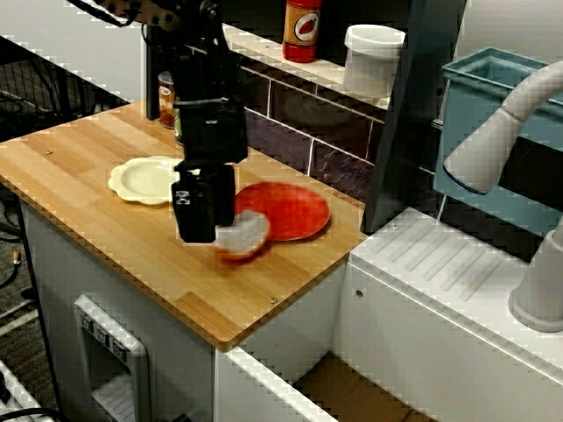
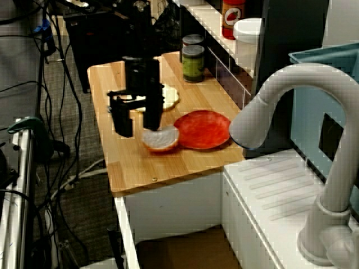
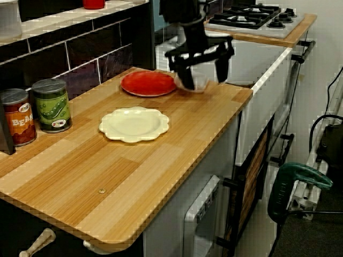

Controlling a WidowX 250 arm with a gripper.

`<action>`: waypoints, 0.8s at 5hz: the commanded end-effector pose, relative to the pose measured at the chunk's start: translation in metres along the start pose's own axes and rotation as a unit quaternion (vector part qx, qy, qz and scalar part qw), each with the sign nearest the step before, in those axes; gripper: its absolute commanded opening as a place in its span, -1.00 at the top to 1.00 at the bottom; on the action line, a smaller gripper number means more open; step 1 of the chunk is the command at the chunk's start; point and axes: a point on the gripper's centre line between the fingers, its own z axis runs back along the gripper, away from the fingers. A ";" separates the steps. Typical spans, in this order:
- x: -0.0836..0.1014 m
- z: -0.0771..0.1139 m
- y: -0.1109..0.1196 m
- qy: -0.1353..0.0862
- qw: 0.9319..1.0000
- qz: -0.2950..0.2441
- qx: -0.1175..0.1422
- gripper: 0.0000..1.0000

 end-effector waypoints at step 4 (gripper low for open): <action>-0.020 0.011 0.029 -0.009 1.000 0.021 0.011 -1.00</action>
